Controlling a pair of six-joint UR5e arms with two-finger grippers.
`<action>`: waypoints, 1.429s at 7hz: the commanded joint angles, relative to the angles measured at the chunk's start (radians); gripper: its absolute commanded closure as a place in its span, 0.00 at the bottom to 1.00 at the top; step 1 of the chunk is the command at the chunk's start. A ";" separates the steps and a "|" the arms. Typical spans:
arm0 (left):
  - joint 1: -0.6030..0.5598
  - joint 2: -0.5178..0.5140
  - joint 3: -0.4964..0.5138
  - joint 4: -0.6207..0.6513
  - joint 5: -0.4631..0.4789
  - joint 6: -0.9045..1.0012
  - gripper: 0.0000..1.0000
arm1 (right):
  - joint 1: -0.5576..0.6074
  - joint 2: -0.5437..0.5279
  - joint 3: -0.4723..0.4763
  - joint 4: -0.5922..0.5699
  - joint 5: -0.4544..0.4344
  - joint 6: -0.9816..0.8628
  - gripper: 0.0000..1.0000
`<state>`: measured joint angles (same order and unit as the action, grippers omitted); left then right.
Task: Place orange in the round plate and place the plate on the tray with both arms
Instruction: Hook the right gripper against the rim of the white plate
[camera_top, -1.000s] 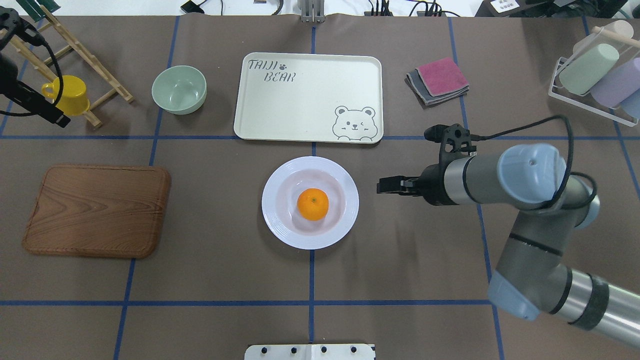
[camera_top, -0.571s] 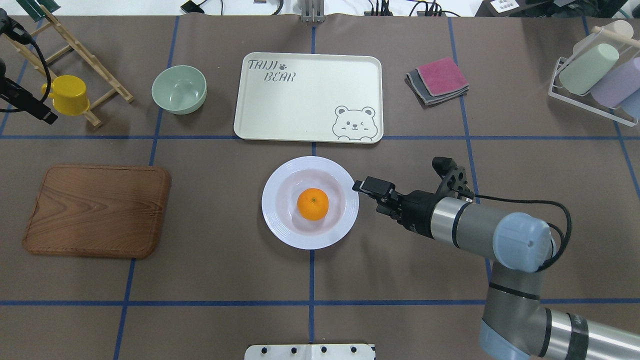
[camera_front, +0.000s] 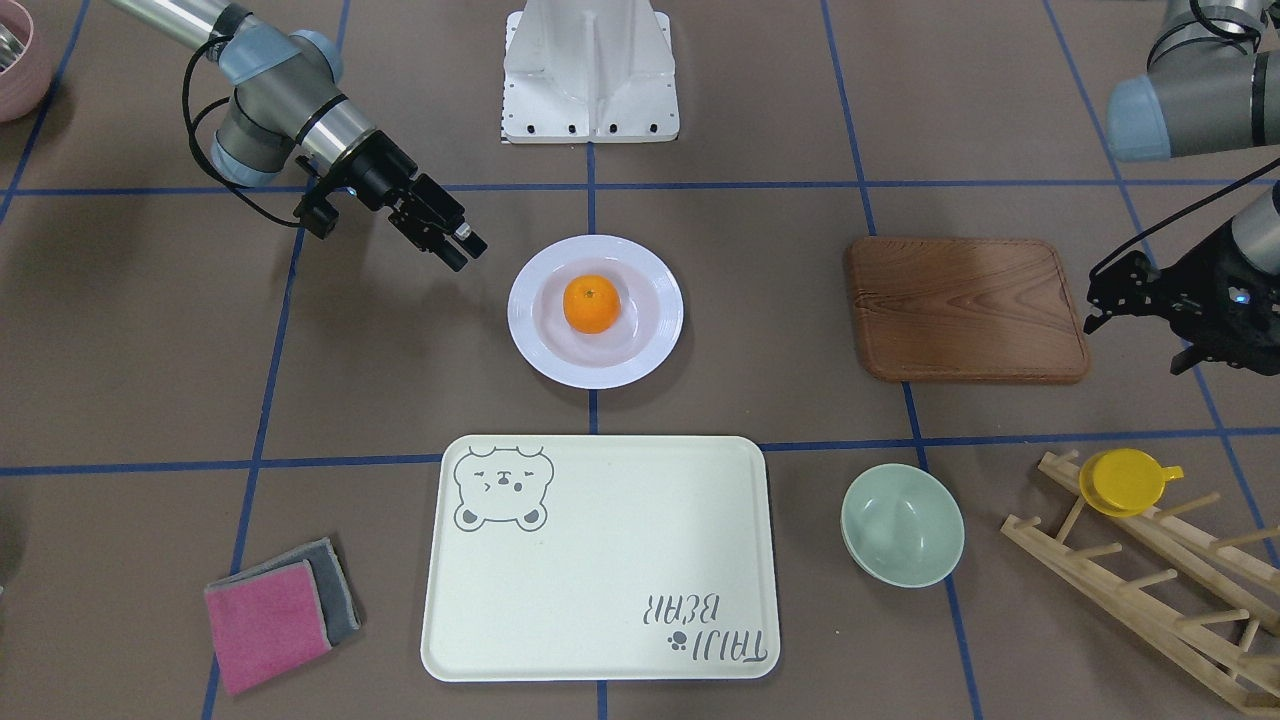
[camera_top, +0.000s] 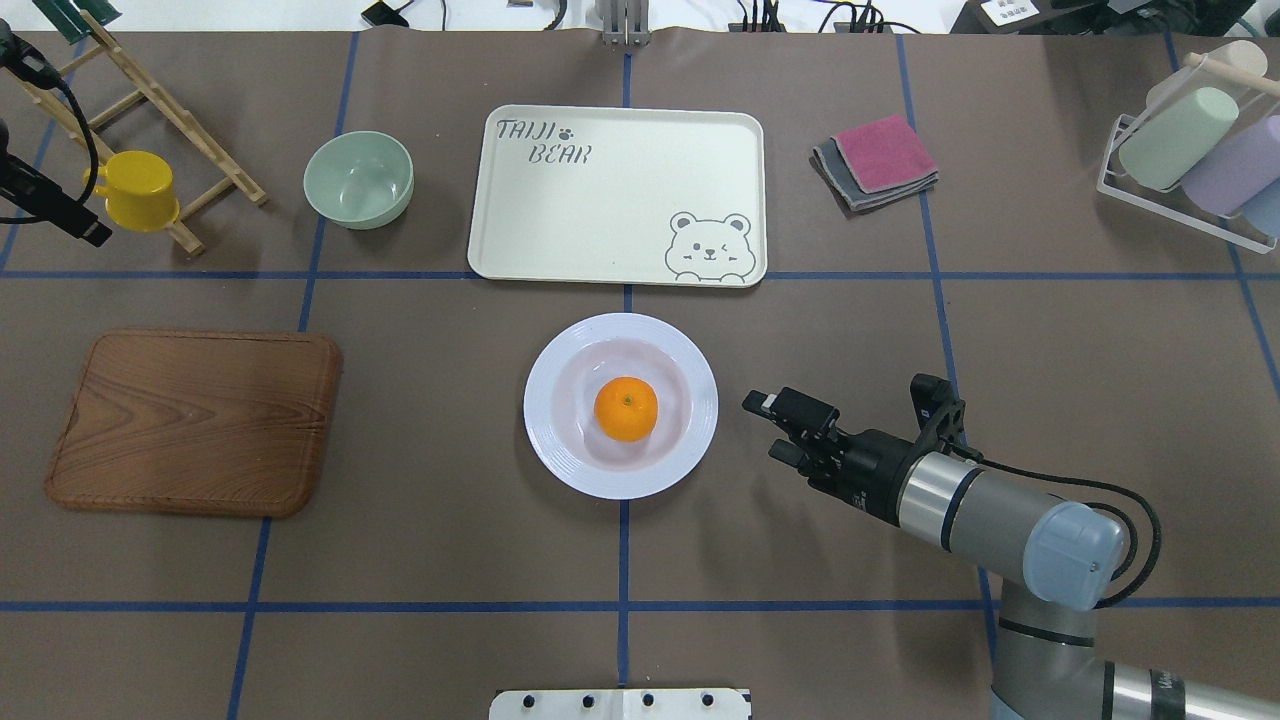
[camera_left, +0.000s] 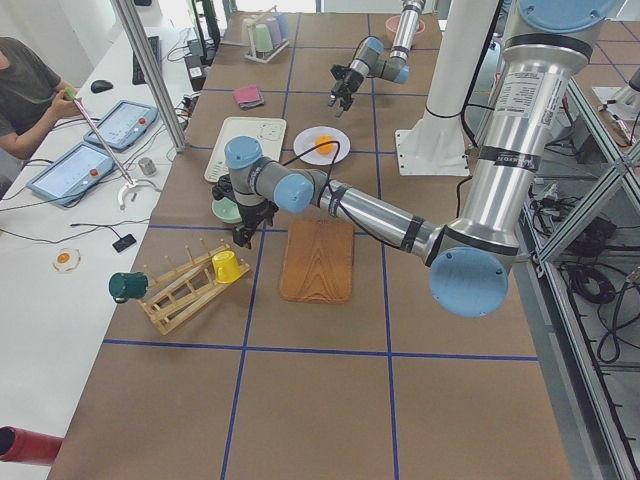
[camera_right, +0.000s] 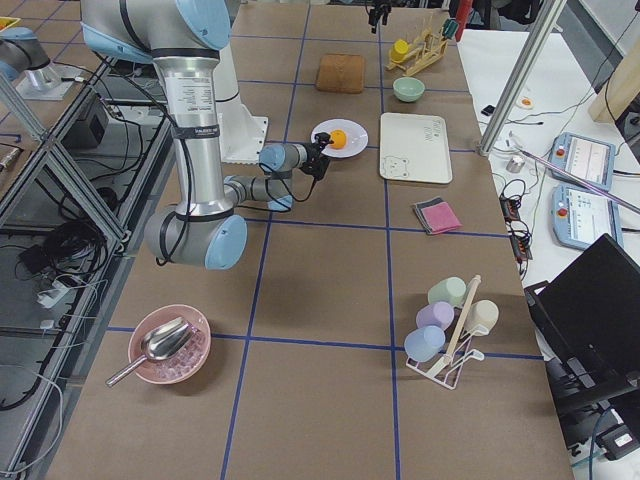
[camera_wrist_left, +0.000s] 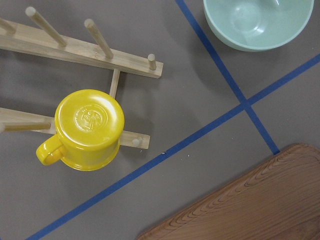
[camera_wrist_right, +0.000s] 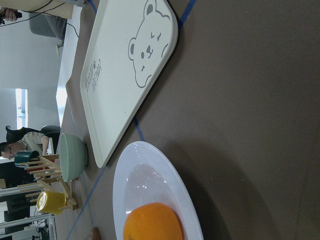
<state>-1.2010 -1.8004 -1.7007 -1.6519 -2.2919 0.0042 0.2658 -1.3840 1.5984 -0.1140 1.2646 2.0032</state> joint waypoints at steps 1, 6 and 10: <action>0.000 -0.002 0.009 -0.011 0.000 -0.001 0.00 | -0.025 0.064 -0.069 0.005 -0.063 -0.006 0.01; 0.000 0.000 0.015 -0.011 0.000 -0.001 0.00 | -0.046 0.138 -0.133 -0.003 -0.136 0.003 0.35; 0.000 -0.002 0.015 -0.011 0.000 -0.001 0.00 | -0.051 0.169 -0.172 0.000 -0.148 0.002 1.00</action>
<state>-1.2011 -1.8013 -1.6858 -1.6628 -2.2918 0.0031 0.2156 -1.2169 1.4280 -0.1149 1.1174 2.0062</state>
